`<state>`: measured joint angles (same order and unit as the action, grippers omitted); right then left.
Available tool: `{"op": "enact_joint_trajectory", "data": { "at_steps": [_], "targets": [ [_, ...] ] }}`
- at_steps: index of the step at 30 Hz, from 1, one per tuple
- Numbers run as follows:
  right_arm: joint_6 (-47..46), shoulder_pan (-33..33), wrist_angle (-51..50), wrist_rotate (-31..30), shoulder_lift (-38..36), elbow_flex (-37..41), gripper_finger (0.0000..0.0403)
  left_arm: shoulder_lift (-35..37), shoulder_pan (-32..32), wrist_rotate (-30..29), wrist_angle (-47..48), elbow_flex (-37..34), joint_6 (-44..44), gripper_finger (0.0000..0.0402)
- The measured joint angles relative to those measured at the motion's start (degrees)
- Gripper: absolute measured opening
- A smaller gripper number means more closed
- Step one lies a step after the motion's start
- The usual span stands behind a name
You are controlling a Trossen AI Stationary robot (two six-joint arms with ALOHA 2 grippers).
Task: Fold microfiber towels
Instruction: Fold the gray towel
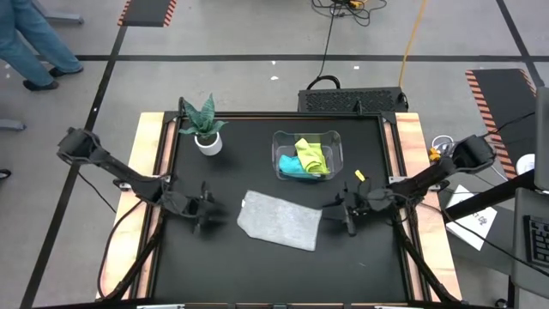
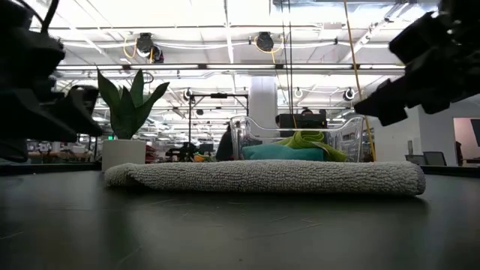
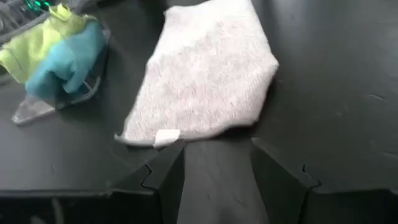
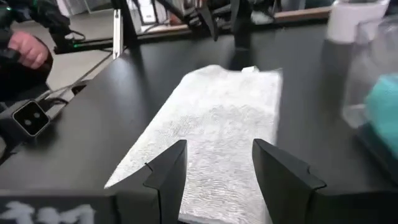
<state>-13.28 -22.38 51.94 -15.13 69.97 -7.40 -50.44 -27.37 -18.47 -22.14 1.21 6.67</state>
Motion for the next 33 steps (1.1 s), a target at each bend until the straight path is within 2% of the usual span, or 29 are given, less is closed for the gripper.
{"op": "enact_joint_trajectory", "data": {
  "at_steps": [3, 7, 13, 17, 22, 27, 33],
  "targets": [
    [-1.0, 1.7, 0.2, 2.5, 3.0, -2.3, 0.0173, -7.6, -0.5, -0.5, -3.1, 3.6, 0.9, 0.0182],
    [-1.1, 3.3, 0.1, 6.3, 6.4, -5.1, 0.0173, -17.6, -1.4, -0.6, -1.9, 10.0, 2.1, 0.0182],
    [-4.0, 5.5, 0.2, 8.0, 10.3, -6.5, 0.0173, -29.0, -2.2, -1.0, 0.2, 16.4, 1.9, 0.0182],
    [-6.4, 7.0, 0.3, 8.0, 12.1, -6.5, 0.0173, -31.4, -1.8, -3.2, -0.2, 17.4, -0.2, 0.0182],
    [-7.9, 9.1, 2.3, 10.8, 15.3, -6.6, 0.0173, -31.4, -1.9, -0.6, -0.7, 17.4, -1.3, 0.0182],
    [-8.9, 11.1, 6.4, 10.8, 19.3, -6.6, 0.0173, -32.9, -1.5, -1.1, -0.2, 17.4, -2.7, 0.0182],
    [-10.7, 12.0, 8.0, 13.5, 22.8, -7.7, 0.0173, -38.8, -0.2, -1.9, -7.4, 17.4, -2.8, 0.0181]
  ]
}}
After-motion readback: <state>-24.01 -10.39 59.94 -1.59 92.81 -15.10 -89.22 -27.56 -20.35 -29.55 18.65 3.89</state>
